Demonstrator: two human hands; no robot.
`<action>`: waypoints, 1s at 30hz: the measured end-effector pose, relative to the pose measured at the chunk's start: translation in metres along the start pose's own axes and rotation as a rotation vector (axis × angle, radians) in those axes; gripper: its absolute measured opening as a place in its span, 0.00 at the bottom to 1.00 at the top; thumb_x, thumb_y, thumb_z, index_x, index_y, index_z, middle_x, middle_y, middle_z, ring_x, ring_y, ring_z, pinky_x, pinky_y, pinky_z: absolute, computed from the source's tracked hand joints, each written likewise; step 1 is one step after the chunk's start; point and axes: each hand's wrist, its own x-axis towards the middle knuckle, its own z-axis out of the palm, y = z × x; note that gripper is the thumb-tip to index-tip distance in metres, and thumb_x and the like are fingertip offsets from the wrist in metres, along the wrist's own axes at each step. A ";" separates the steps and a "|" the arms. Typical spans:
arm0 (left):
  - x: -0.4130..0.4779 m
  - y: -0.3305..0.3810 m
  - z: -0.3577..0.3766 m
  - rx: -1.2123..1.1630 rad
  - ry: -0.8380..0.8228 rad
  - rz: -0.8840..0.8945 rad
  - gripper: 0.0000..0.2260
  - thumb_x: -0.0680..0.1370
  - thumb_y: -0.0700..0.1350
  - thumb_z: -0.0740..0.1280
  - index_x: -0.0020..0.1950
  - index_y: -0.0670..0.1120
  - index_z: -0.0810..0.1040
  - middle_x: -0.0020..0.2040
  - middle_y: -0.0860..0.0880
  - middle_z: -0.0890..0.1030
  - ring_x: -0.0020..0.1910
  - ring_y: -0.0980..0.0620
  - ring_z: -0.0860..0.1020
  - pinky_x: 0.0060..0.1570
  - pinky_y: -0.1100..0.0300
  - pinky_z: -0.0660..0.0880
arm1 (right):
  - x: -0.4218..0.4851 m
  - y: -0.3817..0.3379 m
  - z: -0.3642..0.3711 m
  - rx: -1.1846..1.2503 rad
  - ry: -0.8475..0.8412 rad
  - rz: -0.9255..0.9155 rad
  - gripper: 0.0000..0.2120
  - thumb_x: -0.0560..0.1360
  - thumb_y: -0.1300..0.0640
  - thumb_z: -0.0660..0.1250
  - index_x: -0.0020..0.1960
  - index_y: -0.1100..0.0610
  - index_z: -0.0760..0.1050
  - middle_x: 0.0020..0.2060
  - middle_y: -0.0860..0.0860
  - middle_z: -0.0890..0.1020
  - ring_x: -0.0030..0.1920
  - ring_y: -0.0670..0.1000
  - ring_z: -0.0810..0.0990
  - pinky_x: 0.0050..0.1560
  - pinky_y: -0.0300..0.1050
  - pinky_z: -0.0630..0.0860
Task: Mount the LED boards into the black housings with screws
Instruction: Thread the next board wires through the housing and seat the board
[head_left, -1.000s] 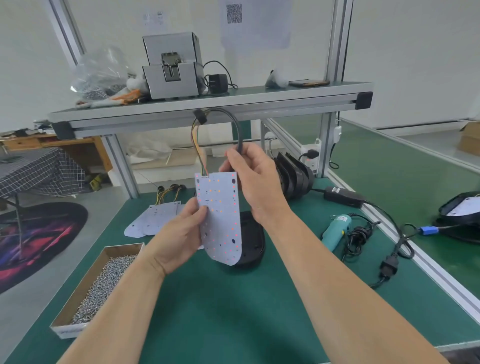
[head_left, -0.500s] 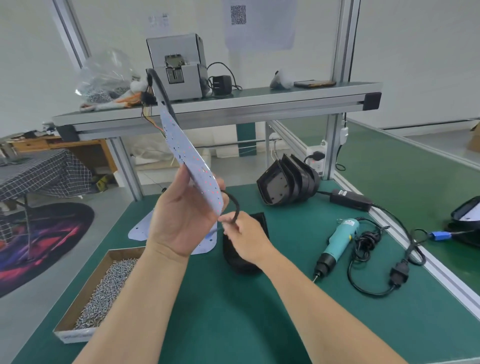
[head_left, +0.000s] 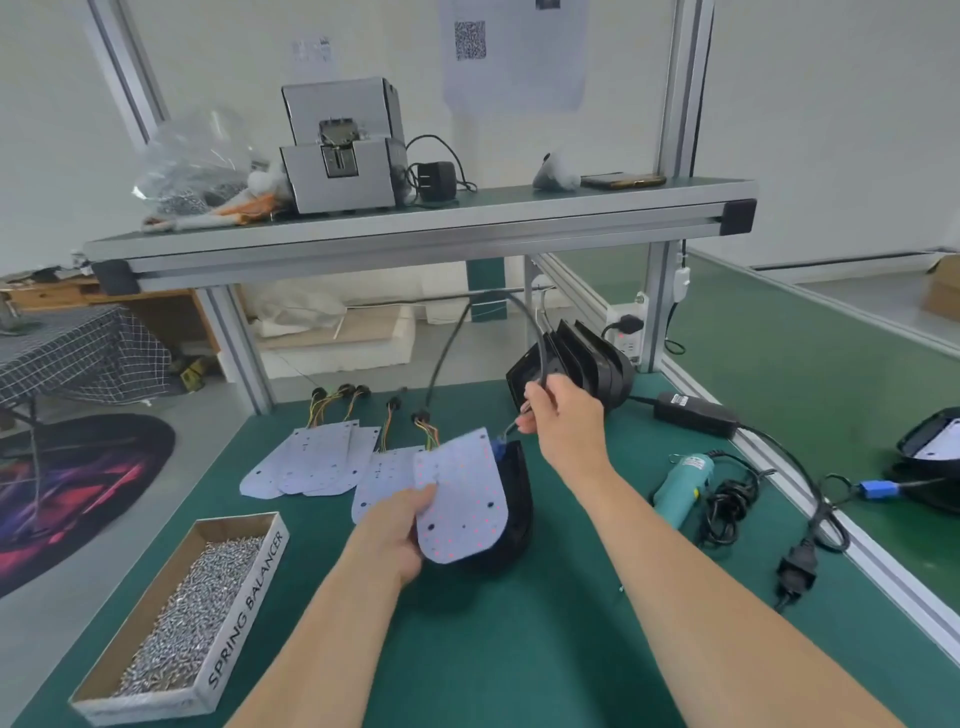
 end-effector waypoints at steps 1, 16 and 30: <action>0.006 -0.005 0.000 0.004 -0.002 -0.020 0.15 0.82 0.33 0.61 0.69 0.34 0.73 0.66 0.37 0.77 0.60 0.39 0.77 0.56 0.41 0.72 | -0.001 0.004 0.003 -0.015 -0.020 0.008 0.13 0.83 0.60 0.63 0.42 0.66 0.73 0.34 0.58 0.83 0.31 0.47 0.84 0.41 0.51 0.83; 0.027 -0.016 -0.035 0.209 -0.389 0.128 0.18 0.79 0.39 0.65 0.69 0.42 0.76 0.65 0.41 0.80 0.65 0.42 0.78 0.63 0.46 0.74 | 0.007 0.001 -0.014 0.139 -0.168 0.015 0.11 0.82 0.61 0.64 0.45 0.65 0.79 0.39 0.58 0.84 0.37 0.54 0.86 0.48 0.55 0.84; 0.002 -0.002 -0.046 0.072 -0.513 0.265 0.18 0.77 0.38 0.64 0.66 0.46 0.80 0.68 0.42 0.77 0.65 0.44 0.78 0.60 0.51 0.77 | -0.009 -0.047 -0.030 0.026 -0.209 -0.225 0.12 0.83 0.59 0.64 0.43 0.65 0.75 0.37 0.55 0.83 0.37 0.46 0.85 0.44 0.43 0.83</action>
